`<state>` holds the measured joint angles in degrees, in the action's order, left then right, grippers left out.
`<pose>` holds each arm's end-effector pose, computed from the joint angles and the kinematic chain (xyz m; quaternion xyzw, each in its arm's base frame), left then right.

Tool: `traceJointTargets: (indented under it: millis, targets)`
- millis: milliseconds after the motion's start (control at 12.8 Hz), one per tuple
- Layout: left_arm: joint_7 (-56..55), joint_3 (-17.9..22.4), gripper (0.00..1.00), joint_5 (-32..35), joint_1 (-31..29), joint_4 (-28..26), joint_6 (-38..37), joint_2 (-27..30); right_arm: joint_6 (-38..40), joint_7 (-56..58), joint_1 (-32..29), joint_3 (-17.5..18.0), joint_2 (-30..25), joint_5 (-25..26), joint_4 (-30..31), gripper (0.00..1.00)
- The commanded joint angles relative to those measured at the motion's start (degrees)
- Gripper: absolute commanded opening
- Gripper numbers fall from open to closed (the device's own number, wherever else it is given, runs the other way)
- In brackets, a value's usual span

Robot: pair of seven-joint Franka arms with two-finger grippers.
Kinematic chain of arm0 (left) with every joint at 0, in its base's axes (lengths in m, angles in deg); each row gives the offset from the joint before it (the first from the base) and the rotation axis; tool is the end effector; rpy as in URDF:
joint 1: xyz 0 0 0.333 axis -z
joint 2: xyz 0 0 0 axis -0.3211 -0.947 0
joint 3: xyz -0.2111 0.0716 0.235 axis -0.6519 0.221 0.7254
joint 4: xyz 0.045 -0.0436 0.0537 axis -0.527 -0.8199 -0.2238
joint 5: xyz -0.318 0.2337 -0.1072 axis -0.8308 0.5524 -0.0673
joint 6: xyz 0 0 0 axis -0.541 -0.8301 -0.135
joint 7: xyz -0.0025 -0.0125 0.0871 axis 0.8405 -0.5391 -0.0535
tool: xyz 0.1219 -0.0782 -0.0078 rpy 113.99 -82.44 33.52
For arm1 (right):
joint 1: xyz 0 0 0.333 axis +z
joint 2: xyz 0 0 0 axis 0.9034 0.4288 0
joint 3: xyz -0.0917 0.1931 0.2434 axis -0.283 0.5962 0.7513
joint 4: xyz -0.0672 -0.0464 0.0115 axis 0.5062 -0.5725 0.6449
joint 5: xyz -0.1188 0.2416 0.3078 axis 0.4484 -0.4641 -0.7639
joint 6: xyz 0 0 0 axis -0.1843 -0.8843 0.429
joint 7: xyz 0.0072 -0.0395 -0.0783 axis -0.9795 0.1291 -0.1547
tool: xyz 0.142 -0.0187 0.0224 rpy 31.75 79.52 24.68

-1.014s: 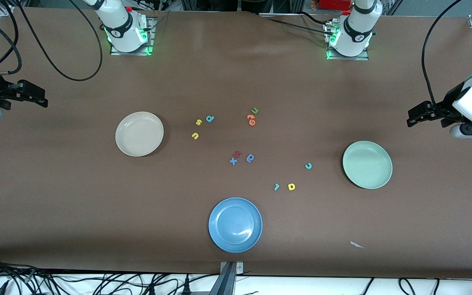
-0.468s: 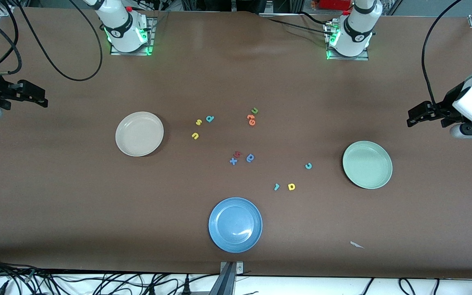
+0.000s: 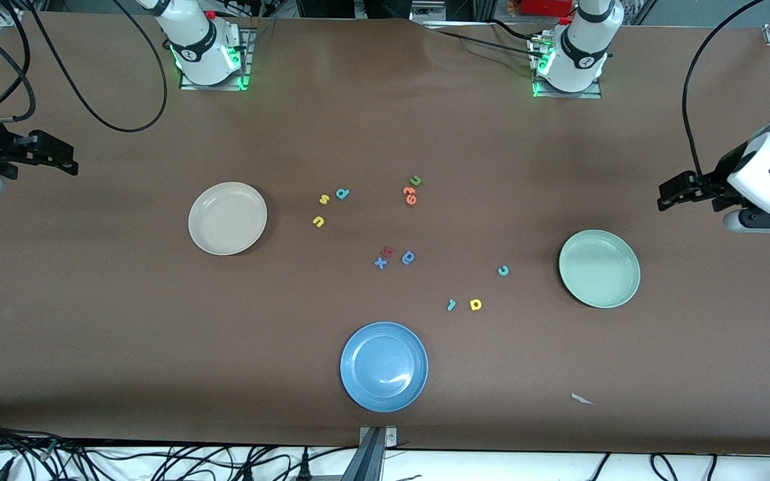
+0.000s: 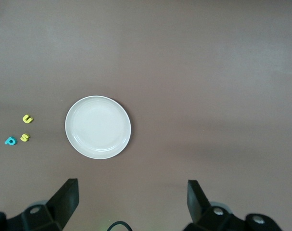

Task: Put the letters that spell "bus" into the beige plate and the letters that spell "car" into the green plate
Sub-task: 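Reach the left gripper to the cyan c letter and grasp it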

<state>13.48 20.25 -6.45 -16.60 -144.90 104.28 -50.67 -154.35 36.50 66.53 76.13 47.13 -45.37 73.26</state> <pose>0.6120 -0.0126 0.5067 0.9997 0.0047 -0.0239 0.0091 0.5936 0.0010 0.5691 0.9980 0.0477 -0.0398 0.0088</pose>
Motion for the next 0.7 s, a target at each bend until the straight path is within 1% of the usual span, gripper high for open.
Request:
traceJointTargets:
  millis: [0,78,156,234,312,390,546,624]
  targets:
    - [0.59,0.04,1.00,0.02,0.16,2.40,2.37,-10.00,0.34,-0.46,0.18,-0.03,0.23,0.65,-0.71,1.00]
    - [0.59,-0.05,1.00,0.99,-0.02,2.84,2.64,-13.79,0.34,-0.54,0.10,-0.03,0.23,0.65,-0.71,1.00]
    - [0.16,-0.22,1.00,2.83,1.98,3.02,4.12,-14.18,0.34,-0.54,0.10,-0.03,0.23,0.65,-0.71,1.00]
    - [-0.11,-0.05,1.00,2.76,2.70,3.19,5.35,-14.97,0.34,-0.46,0.10,-0.03,0.23,0.65,-0.71,1.00]
    - [-0.11,-0.14,1.00,2.76,2.97,3.28,6.58,-17.15,0.34,-0.46,0.10,-0.03,0.23,0.65,-0.71,1.00]
    - [-0.29,-0.22,1.00,2.67,3.75,3.37,7.47,-17.96,0.34,-0.46,0.10,-0.03,0.23,0.65,-0.71,1.00]
    - [-0.90,-1.10,1.00,2.67,6.29,3.28,12.29,-21.98,0.25,-0.46,0.10,-0.03,0.23,0.56,-0.71,1.00]
    - [-4.73,-1.28,1.00,2.58,8.57,3.11,14.75,-23.83,0.16,-0.46,0.10,-0.03,0.23,0.56,-0.71,1.00]
